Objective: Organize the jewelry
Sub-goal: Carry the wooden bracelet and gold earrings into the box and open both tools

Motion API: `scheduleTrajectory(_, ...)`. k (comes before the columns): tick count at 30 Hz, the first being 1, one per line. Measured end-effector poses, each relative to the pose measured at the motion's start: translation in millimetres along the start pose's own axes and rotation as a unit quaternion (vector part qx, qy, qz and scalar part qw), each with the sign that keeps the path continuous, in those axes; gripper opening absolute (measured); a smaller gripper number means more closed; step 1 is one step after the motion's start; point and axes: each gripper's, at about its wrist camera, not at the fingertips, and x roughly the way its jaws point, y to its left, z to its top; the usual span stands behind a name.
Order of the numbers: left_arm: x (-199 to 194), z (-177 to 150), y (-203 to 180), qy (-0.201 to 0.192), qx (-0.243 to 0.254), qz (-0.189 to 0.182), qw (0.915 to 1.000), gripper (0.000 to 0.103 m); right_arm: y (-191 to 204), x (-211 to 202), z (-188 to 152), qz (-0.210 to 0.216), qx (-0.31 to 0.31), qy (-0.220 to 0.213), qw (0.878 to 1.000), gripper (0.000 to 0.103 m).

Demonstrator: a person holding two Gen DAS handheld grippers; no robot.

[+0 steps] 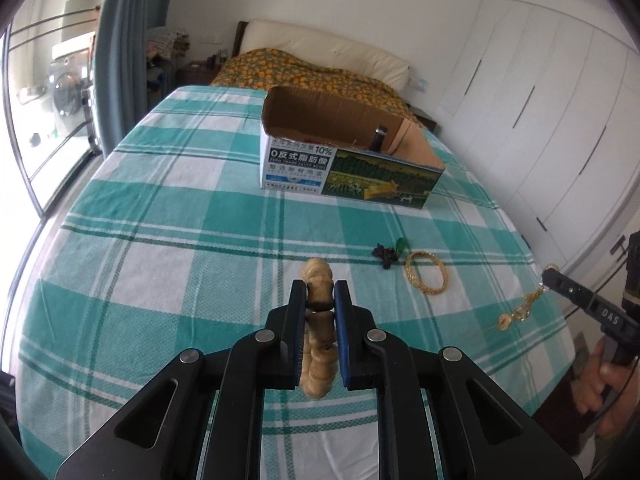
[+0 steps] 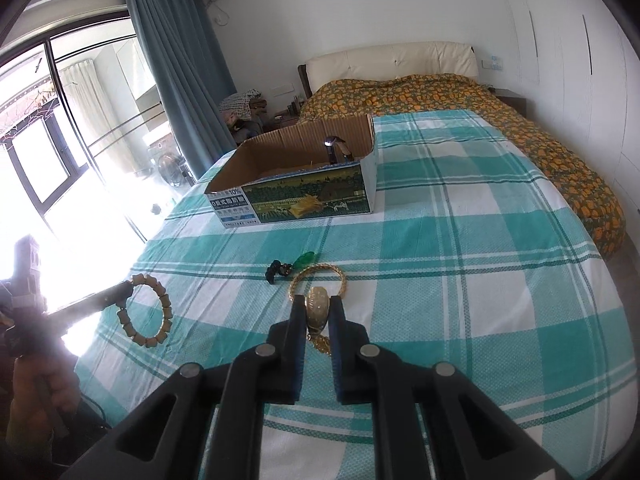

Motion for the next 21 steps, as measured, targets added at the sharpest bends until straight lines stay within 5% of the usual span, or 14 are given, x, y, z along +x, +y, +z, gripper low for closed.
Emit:
scheduleTrajectory(12,2,84,-14,-0.015,0.018,-0.047,0.9986,0.012,25,4,85,0.023,-0.059,-0.033,0.997,0.011)
scheduleTrajectory(21,31,168,-18,-0.045,0.036,-0.033,0.9978,0.012,26,46,180,0.028,-0.075,-0.066,0.995,0.011)
